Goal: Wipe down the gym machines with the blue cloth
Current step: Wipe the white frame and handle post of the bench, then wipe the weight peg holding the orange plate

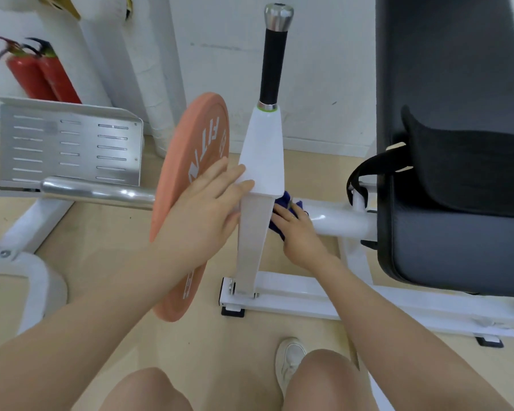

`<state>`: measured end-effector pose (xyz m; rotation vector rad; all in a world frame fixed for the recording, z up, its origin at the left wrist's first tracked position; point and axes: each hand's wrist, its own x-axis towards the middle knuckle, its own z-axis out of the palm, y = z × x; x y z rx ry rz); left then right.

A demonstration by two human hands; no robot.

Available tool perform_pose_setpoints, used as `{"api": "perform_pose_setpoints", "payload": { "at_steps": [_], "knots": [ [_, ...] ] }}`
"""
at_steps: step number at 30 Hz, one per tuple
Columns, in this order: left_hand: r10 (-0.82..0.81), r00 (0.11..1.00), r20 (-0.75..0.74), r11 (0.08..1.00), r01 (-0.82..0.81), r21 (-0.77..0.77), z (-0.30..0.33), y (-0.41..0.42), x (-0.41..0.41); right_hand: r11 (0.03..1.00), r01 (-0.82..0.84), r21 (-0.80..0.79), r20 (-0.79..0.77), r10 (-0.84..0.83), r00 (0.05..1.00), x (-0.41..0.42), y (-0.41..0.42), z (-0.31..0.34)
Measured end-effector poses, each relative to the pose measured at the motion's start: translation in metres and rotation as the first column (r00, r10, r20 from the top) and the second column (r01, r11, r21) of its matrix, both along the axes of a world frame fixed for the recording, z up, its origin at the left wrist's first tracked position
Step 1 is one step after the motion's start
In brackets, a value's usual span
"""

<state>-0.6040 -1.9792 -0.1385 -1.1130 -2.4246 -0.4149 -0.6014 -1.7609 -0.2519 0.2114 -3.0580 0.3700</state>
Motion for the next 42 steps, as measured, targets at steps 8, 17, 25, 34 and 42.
{"api": "perform_pose_setpoints", "payload": {
  "at_steps": [8,17,25,34,42],
  "knots": [
    [-0.115,0.97,-0.216,0.993,0.114,-0.021,0.001,-0.039,0.027,0.717,0.444,-0.538,0.428,-0.222,0.876,0.022,-0.038,0.062],
    [0.223,0.951,0.214,0.968,-0.243,0.069,-0.013,-0.098,0.067,-0.358,0.565,-0.743,0.608,-0.008,0.794,0.101,-0.096,0.108],
    [0.457,0.723,0.518,0.795,-0.593,0.127,-0.038,-0.156,0.074,-0.309,0.372,-0.876,0.279,0.306,0.91,0.102,-0.177,0.157],
    [0.382,0.547,0.745,0.661,-0.725,0.193,-0.084,-0.228,0.006,0.228,0.298,-0.927,0.326,0.096,0.941,0.044,-0.302,0.109],
    [-0.026,0.397,0.917,0.4,-0.837,0.374,-0.109,-0.306,-0.144,0.81,0.06,-0.583,-0.09,-0.138,0.986,-0.136,-0.41,0.025]
  ]
}}
